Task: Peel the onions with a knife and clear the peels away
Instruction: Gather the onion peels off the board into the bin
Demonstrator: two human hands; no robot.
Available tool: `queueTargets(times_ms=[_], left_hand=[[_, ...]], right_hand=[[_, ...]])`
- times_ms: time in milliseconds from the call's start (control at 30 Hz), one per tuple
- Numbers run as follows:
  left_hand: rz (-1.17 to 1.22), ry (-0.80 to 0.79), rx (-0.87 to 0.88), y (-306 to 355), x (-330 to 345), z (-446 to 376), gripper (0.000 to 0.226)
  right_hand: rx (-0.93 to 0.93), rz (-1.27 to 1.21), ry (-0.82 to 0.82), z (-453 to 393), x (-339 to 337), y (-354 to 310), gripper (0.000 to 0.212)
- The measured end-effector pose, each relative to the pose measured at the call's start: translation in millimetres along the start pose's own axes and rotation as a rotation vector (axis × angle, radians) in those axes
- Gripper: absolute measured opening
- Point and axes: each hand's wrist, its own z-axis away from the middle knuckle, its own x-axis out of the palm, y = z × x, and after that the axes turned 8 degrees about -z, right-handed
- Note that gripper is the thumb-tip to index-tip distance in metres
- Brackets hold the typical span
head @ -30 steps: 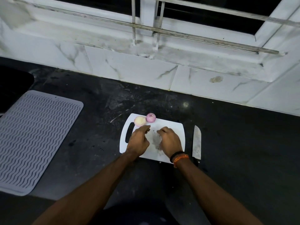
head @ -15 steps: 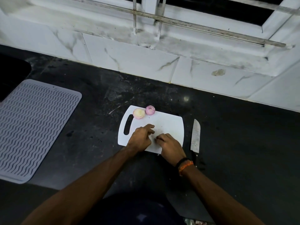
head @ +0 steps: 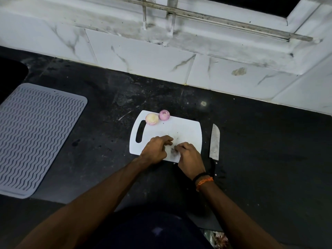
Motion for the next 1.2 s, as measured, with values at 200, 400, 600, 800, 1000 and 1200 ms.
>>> queueTargets(times_ms=[200, 400, 600, 800, 1000, 1200], left_hand=[[0.089, -0.003, -0.022, 0.2, -3.4, -0.7, 0.056], [0.113, -0.012, -0.037, -4.6, -4.5, -0.5, 0.054], [0.121, -0.002, -0.039, -3.8, -3.9, -0.6, 0.052], [0.099, -0.016, -0.048, -4.0, -3.1, -1.2, 0.057], [0.047, -0.030, -0.038, -8.5, -0.3, -0.1, 0.068], [0.002, 0.014, -0.047, -7.1, 4.5, -2.7, 0.069]], right_hand=[[0.104, -0.159, 0.123, 15.9, -7.2, 4.7, 0.018], [-0.118, -0.038, 0.035, 32.8, 3.7, 5.8, 0.011], [-0.250, 0.050, 0.022, 24.4, 1.5, 7.1, 0.007], [-0.401, 0.096, -0.026, 19.0, -1.2, 18.6, 0.013], [-0.480, 0.097, -0.045, 18.7, 1.1, 24.2, 0.015], [-0.420, 0.074, -0.019, 16.5, 2.9, 26.4, 0.009]])
